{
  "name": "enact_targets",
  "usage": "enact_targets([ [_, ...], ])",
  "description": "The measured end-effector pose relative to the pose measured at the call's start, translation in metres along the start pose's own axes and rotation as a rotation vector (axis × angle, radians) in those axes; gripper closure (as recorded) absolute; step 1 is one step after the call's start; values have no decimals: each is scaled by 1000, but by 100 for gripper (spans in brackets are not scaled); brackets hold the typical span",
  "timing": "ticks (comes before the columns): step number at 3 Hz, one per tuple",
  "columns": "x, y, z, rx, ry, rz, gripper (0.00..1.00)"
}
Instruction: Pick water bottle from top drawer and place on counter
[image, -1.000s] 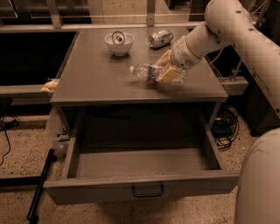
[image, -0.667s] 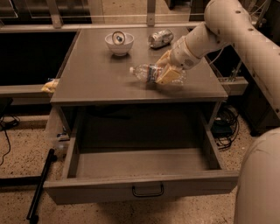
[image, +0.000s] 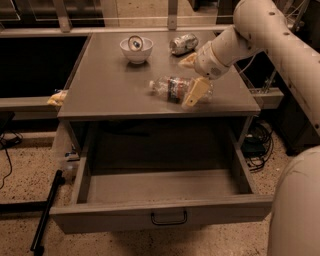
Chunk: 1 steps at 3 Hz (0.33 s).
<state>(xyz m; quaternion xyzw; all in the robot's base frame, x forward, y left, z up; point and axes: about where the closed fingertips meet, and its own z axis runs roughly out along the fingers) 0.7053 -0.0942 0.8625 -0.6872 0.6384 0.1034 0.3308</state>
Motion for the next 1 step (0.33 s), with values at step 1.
enact_targets([
  [1, 0, 0, 0, 0, 0, 0, 0],
])
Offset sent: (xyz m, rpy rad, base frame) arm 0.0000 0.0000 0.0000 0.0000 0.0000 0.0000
